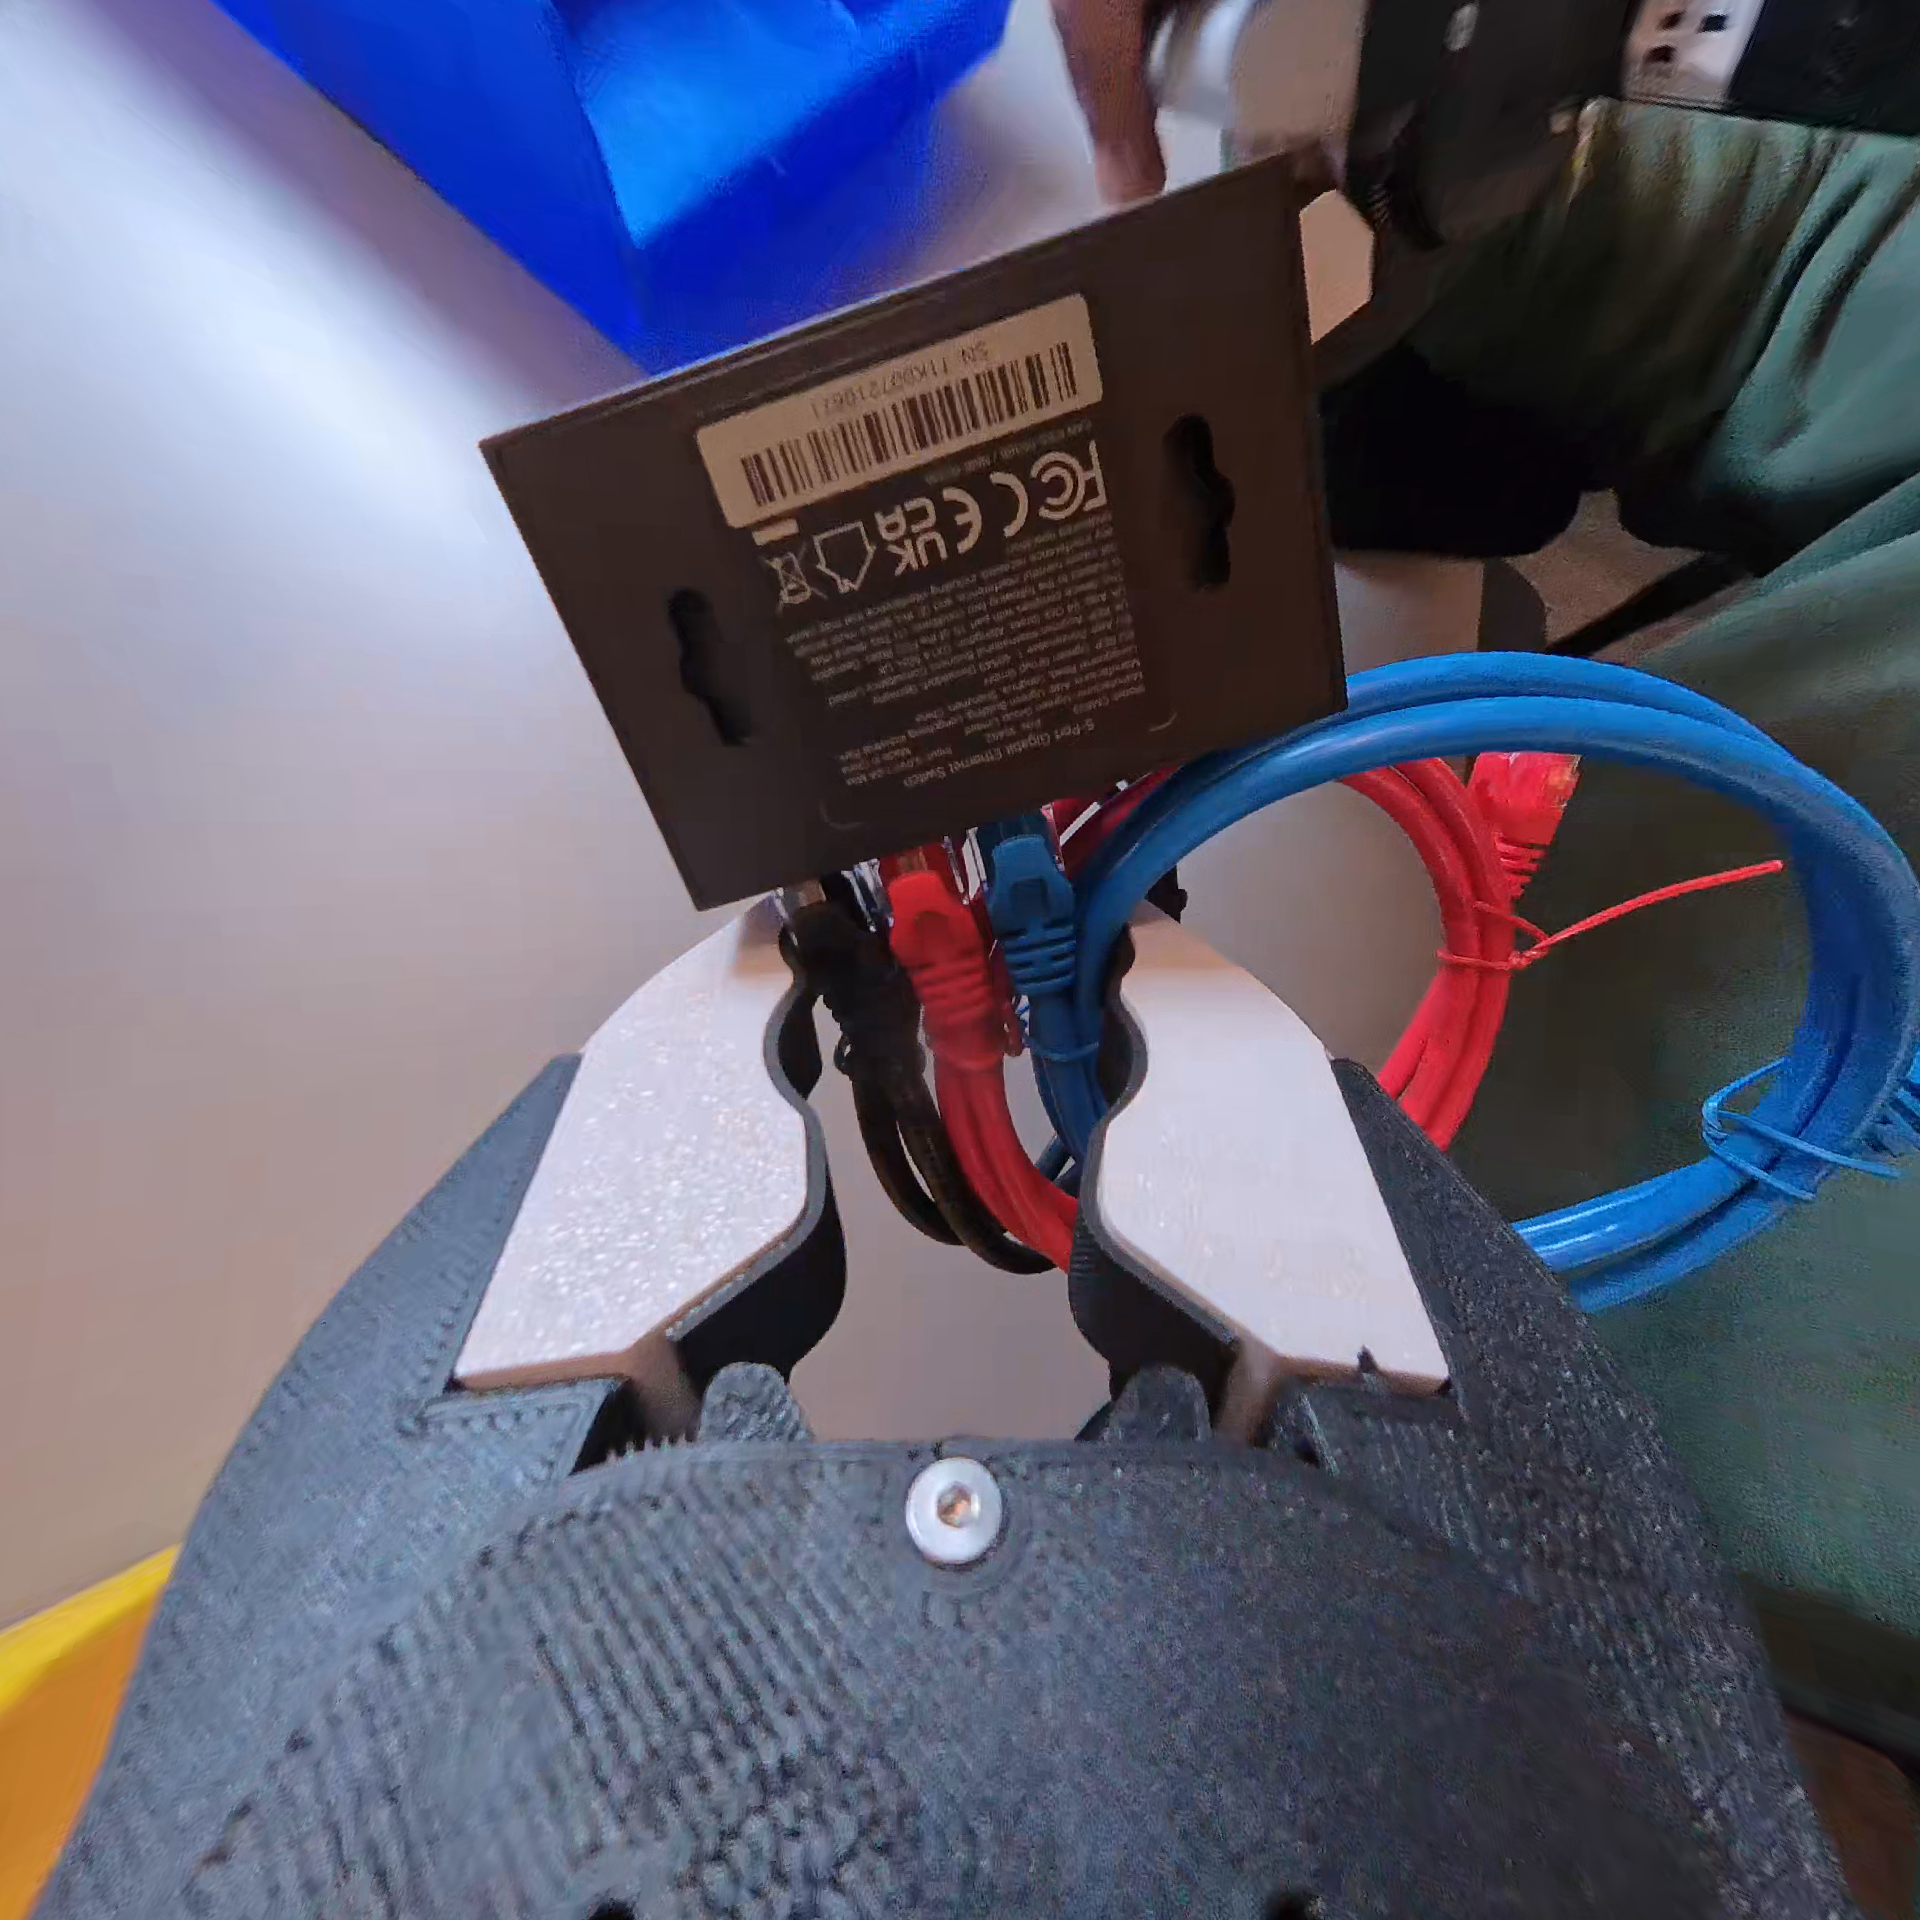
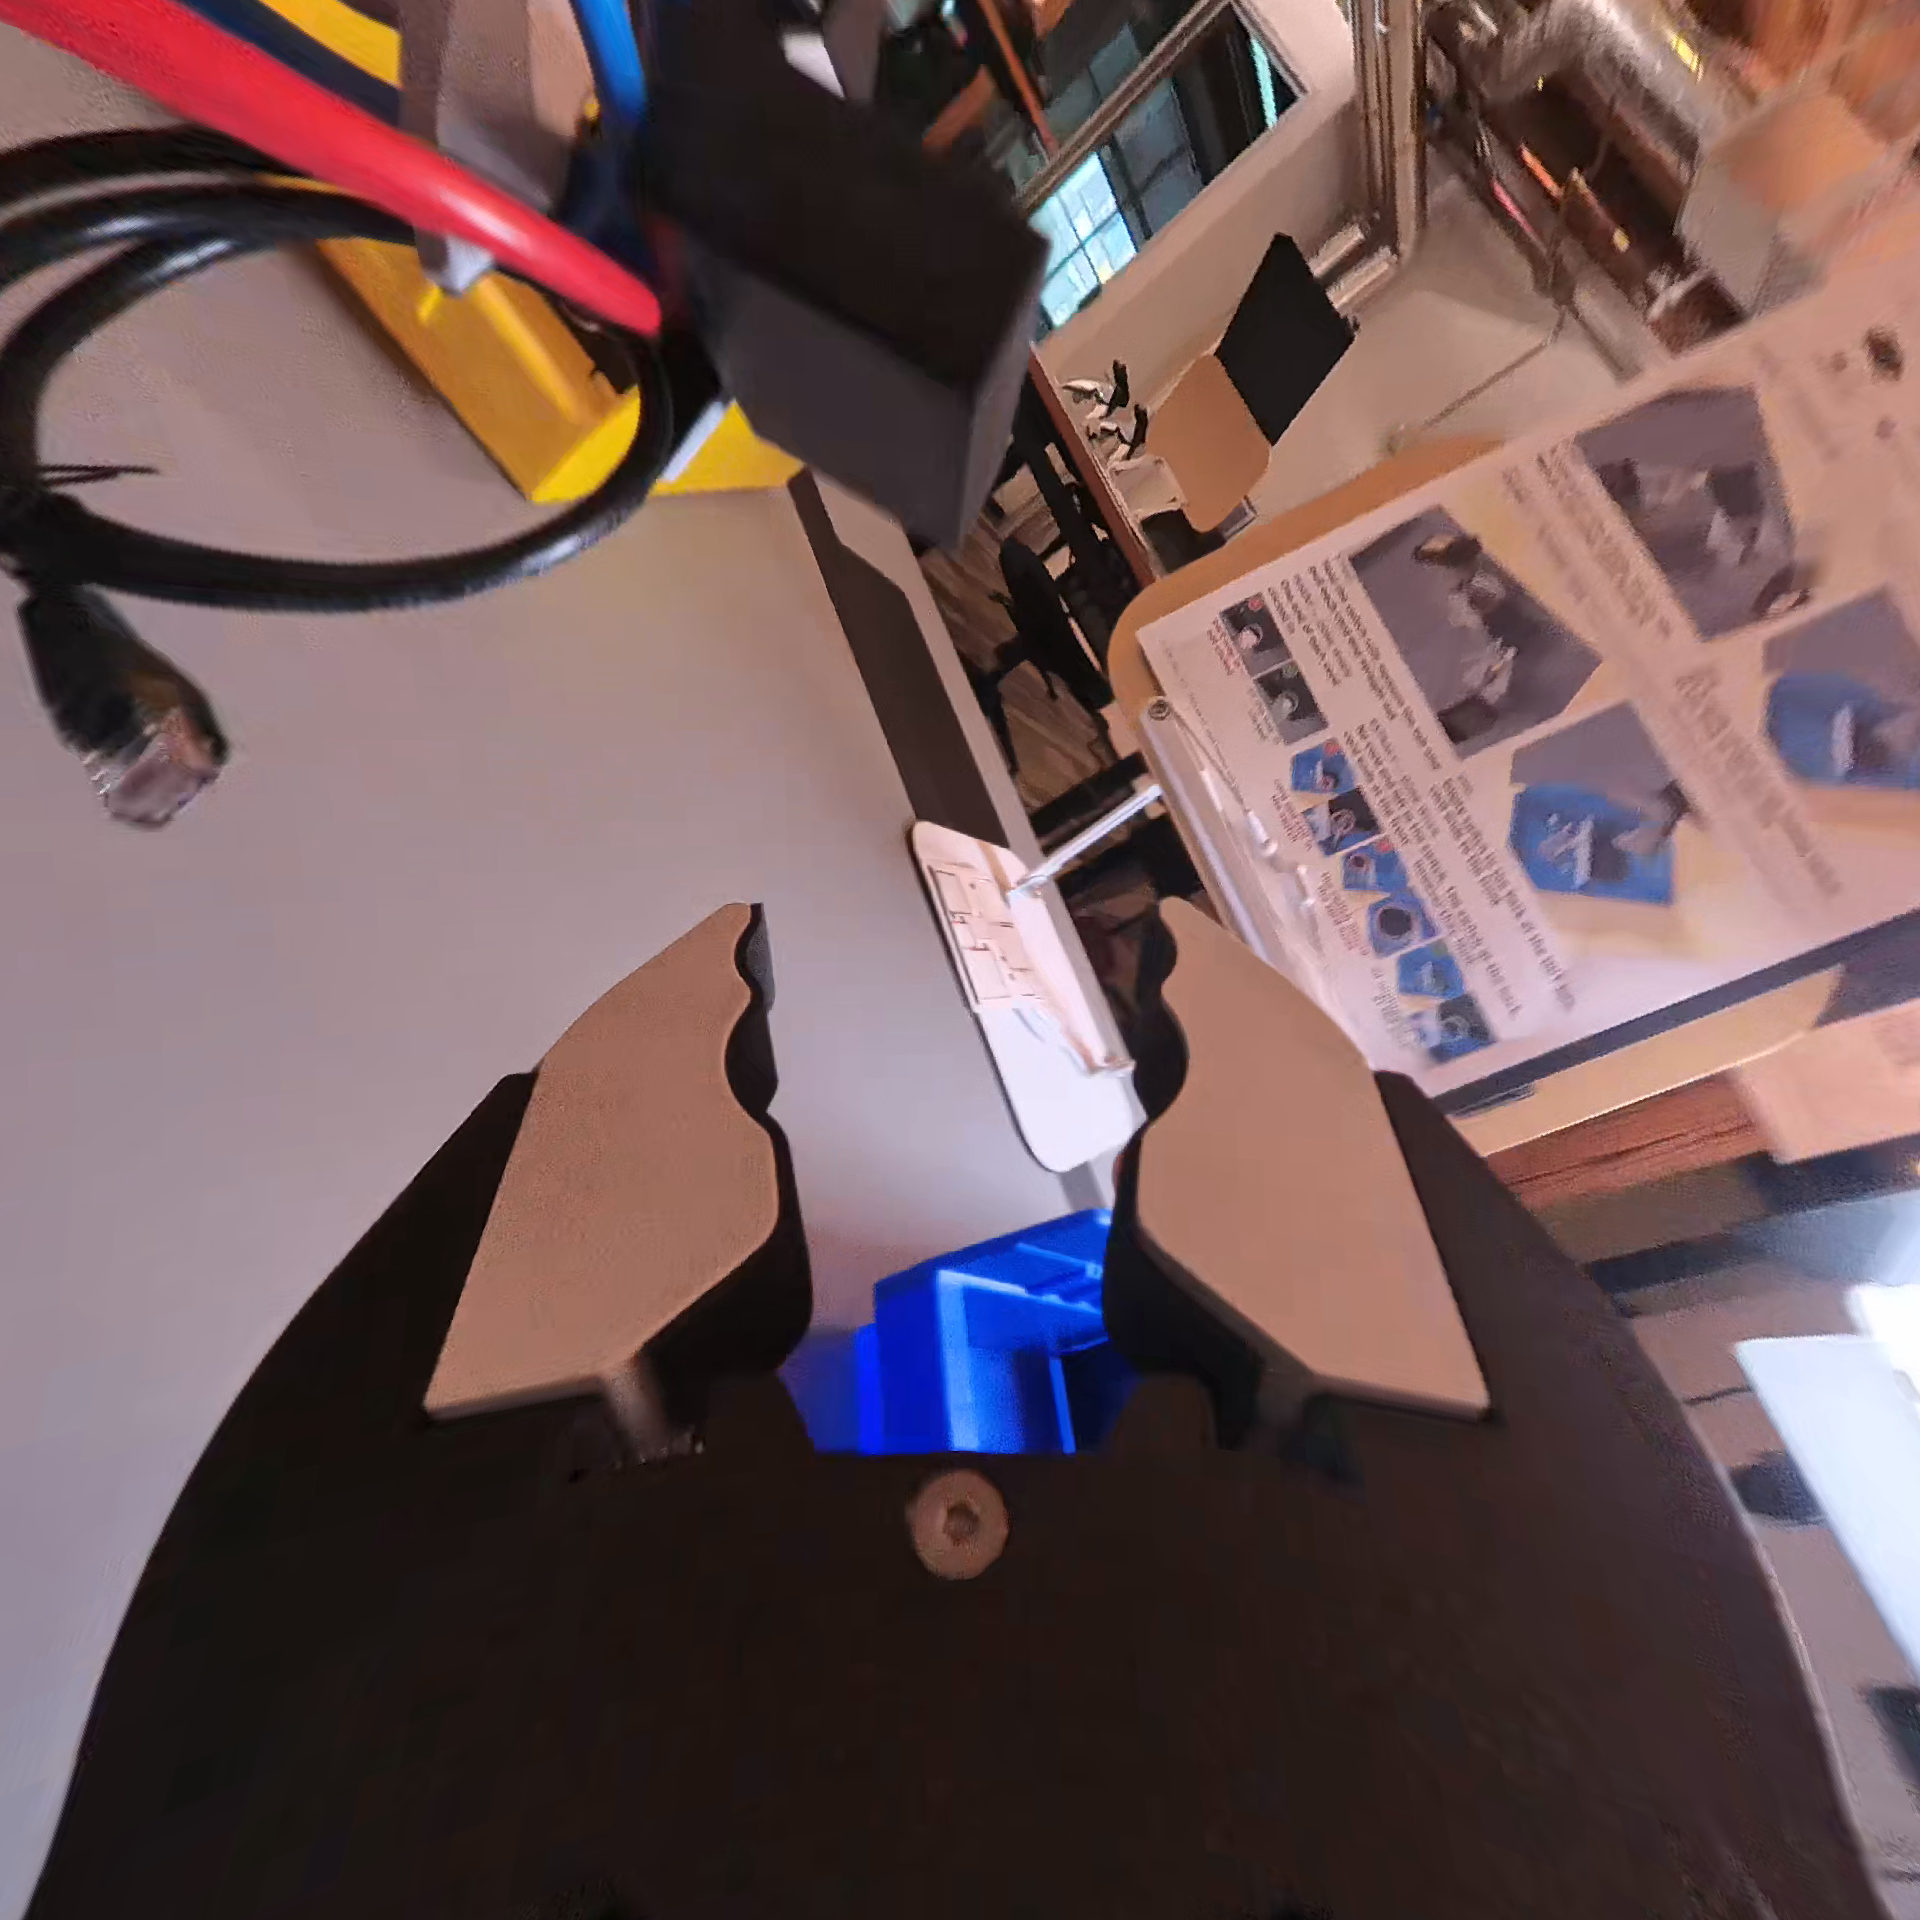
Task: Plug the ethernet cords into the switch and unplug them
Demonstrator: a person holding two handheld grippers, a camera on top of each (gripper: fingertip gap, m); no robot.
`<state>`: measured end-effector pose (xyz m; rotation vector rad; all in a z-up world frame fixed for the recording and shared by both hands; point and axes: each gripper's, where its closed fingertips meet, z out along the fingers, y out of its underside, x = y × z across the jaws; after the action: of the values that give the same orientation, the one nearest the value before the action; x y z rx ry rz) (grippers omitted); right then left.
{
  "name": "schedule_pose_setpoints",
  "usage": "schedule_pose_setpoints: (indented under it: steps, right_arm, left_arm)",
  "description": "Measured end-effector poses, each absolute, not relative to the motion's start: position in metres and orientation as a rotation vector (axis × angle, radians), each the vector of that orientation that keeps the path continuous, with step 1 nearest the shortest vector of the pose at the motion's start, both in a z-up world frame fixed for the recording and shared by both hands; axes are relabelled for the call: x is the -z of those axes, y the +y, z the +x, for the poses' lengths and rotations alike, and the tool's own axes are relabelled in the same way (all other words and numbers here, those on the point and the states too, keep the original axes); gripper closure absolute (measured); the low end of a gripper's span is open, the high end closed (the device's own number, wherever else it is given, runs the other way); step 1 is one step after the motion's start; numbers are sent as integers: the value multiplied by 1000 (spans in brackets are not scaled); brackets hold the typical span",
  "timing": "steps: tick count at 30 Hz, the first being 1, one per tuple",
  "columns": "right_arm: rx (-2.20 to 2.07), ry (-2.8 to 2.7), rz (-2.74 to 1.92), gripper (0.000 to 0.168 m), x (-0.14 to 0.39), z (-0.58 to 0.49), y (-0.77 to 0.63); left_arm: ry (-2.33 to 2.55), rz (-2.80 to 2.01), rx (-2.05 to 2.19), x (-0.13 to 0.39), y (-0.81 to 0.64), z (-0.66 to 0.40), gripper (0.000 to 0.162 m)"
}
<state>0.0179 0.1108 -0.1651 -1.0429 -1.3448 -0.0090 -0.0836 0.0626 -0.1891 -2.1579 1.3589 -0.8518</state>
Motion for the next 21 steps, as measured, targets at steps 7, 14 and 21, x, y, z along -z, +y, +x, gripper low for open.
schedule_pose_setpoints:
  steps: [7, 14, 21]
  right_arm:
    - [340, -1548, -826, 93, 202, 3, 93]
    - [434, -1667, -760, 103, 245, -10, 99]
    - [480, -1709, -707, 138, 269, -18, 94]
  left_arm:
    - [1362, -2381, 1006, 252, 56, -55, 110]
    - [1384, -2512, 1070, 280, 47, -38, 109]
    - [1415, -2533, 1036, 290, 44, -33, 108]
